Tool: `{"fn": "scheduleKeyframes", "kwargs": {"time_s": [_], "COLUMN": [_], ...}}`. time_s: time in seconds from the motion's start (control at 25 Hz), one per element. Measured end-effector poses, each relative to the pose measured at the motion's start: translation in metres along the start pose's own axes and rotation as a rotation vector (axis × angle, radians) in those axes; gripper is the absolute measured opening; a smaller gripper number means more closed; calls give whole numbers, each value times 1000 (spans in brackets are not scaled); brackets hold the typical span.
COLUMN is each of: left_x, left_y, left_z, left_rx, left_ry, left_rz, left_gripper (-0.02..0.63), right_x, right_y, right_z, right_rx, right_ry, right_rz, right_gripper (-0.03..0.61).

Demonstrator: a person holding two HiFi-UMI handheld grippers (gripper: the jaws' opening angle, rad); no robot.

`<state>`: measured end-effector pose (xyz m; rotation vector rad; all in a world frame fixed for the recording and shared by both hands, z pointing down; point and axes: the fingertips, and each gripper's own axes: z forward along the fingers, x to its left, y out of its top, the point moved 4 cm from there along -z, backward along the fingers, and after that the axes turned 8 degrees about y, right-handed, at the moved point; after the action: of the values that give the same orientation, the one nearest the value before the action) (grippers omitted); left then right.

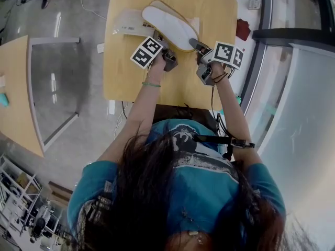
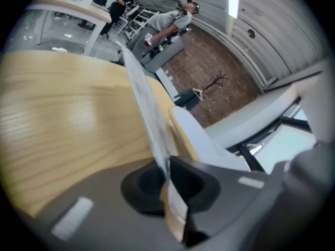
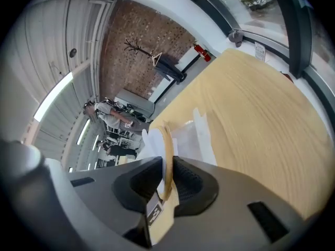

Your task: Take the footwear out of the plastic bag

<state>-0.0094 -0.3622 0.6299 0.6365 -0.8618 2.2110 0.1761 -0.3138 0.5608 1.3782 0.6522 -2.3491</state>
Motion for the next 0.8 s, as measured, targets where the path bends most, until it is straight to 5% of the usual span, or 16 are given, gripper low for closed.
{"fn": "scheduleKeyframes", "kwargs": {"time_s": [0.2, 0.36, 0.56, 0.8], "left_x": [-1, -18, -13, 9], "left_y": [-15, -17, -25, -29], "left_z": [4, -3, -15, -41], "left_rx": [190, 261, 296, 338], "left_ry": [-83, -162, -88, -56], "left_rz": [-5, 122, 351, 444], "left_gripper": [115, 300, 301, 313], "right_x": [-29, -40, -48, -51], "right_y": [-2, -4, -9, -9], "right_z": [4, 7, 9, 9], "right_rx": [2, 20, 8, -6], "right_ry": [-125, -182, -210, -221], "right_rz": [-16, -49, -76, -99], "right_gripper": [69, 69, 69, 69]}}
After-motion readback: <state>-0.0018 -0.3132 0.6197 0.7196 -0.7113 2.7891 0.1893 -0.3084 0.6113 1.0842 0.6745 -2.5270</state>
